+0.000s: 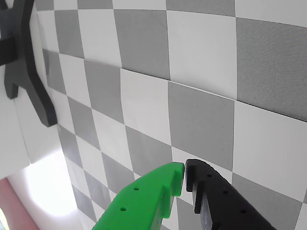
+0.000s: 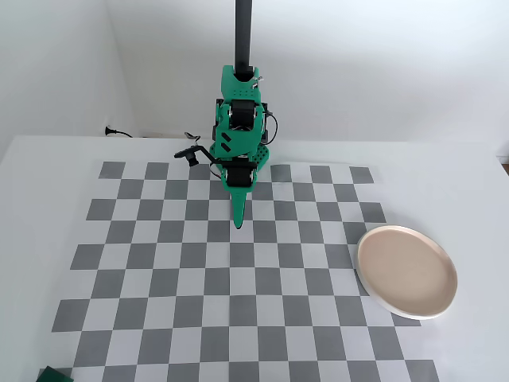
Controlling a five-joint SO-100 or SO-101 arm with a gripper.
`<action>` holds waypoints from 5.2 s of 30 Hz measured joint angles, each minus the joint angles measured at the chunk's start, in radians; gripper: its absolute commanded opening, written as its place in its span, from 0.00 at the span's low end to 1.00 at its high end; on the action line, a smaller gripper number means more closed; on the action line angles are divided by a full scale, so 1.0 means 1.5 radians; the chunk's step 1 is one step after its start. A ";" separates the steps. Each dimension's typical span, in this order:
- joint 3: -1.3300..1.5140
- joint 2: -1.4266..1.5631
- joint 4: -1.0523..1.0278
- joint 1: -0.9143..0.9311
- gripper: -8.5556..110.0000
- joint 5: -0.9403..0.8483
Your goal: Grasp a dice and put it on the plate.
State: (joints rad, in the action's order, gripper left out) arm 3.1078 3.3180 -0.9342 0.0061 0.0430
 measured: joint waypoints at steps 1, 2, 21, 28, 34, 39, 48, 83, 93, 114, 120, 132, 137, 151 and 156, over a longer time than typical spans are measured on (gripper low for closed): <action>0.000 0.000 0.000 0.000 0.04 0.000; 0.000 0.000 0.000 0.000 0.04 0.000; 0.000 0.000 0.000 0.000 0.04 -0.007; 0.000 0.000 0.000 0.000 0.04 -0.007; 0.000 0.000 0.000 -0.022 0.04 -0.030; 0.000 0.000 -0.002 -0.056 0.04 -0.084; 0.000 0.000 0.018 -0.042 0.04 -0.165; -0.408 -0.331 0.142 0.002 0.04 -0.325; -0.507 -0.523 0.279 0.028 0.05 -0.527; -0.637 -0.947 0.551 0.156 0.21 -0.899; -0.722 -1.072 0.571 0.233 0.22 -0.914; -0.909 -1.285 0.571 0.349 0.25 -0.946; -0.981 -1.364 0.570 0.369 0.27 -0.961; -1.215 -1.573 0.492 0.373 0.27 -1.015; -1.237 -1.591 0.488 0.363 0.29 -1.026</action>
State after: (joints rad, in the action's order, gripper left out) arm 1.2517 0.9311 -0.2025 0.5507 -1.4956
